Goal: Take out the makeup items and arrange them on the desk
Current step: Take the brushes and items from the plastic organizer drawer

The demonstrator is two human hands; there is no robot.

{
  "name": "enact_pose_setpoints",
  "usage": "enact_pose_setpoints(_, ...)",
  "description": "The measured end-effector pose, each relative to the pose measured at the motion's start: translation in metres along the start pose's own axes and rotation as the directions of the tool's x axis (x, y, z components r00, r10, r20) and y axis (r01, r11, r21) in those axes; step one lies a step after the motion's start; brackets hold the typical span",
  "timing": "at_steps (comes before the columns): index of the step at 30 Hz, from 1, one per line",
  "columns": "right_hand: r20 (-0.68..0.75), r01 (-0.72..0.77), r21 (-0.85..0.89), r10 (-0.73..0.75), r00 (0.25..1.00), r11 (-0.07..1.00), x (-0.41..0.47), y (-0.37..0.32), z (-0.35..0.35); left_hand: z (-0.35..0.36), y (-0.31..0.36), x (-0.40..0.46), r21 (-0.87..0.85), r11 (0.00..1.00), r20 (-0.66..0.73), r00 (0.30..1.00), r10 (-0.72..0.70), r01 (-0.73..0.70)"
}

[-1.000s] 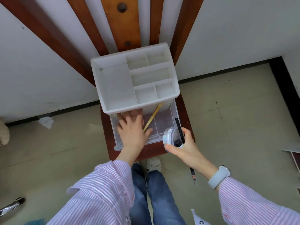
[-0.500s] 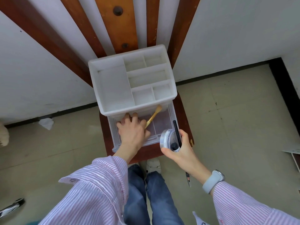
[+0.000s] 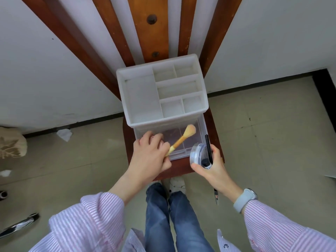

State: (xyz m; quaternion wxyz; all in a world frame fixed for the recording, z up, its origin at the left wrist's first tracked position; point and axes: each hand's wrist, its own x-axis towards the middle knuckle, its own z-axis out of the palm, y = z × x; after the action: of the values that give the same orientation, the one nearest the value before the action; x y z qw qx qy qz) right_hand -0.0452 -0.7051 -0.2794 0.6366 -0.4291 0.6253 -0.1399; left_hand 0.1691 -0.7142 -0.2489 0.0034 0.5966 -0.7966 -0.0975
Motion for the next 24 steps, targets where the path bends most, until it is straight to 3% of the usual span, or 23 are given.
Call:
enact_pose_setpoints(3,0.02,0.025,-0.037,-0.024,1.0,0.999,-0.003,-0.002,0.006,-0.002,0.011,-0.037,-0.063,0.994,-0.014,0.996,0.094,-0.094)
enact_pose_setpoints(7,-0.004,0.068,-0.154,-0.07,0.998,0.986,-0.001,-0.01,0.007,0.012,0.019,-0.067,-0.064,0.974,0.151,0.963,0.224,-0.216)
enact_pose_setpoints(11,0.013,0.139,-0.423,-0.148,0.989,0.896,0.008,-0.025,0.005,0.019,0.003,-0.052,-0.007,0.998,0.188,0.98,0.057,-0.057)
enact_pose_setpoints(13,0.072,0.205,-0.603,-0.203,0.976,0.771,0.016,-0.032,0.001,0.018,-0.005,-0.042,0.003,1.0,0.176,0.984,-0.005,0.004)
enact_pose_setpoints(15,0.182,0.295,-0.771,-0.25,0.951,0.564,0.027,-0.036,-0.006,0.017,-0.013,-0.033,0.018,1.0,0.166,0.986,-0.025,0.022)
enact_pose_setpoints(18,0.285,0.36,-0.889,-0.271,0.919,0.284,0.044,-0.046,-0.013,0.015,-0.025,-0.023,0.054,0.999,0.162,0.987,-0.002,-0.007)
enact_pose_setpoints(21,0.272,0.331,-0.926,-0.291,0.917,0.179,0.06,-0.06,-0.017,0.013,-0.035,-0.016,0.094,0.995,0.155,0.988,0.008,-0.023)
enact_pose_setpoints(24,0.246,0.292,-0.95,-0.309,0.919,0.113,0.073,-0.072,-0.016,0.01,-0.045,-0.005,0.063,0.997,0.156,0.986,-0.058,0.048)
